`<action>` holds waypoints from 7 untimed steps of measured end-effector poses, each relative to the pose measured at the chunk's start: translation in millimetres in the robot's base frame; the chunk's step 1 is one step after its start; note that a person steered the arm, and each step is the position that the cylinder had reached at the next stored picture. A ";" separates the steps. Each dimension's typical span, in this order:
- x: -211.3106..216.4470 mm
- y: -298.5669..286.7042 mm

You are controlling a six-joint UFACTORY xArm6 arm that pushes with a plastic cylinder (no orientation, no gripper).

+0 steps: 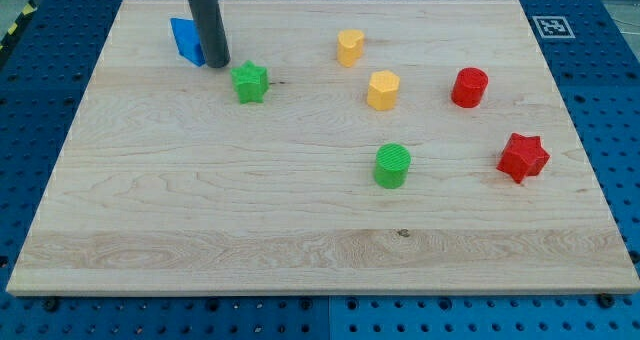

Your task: Push the green star into the green circle

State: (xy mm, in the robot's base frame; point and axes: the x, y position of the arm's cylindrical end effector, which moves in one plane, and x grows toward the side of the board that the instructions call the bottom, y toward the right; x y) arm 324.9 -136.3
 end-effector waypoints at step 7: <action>26.5 29.0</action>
State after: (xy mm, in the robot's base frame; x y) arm 351.4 -107.3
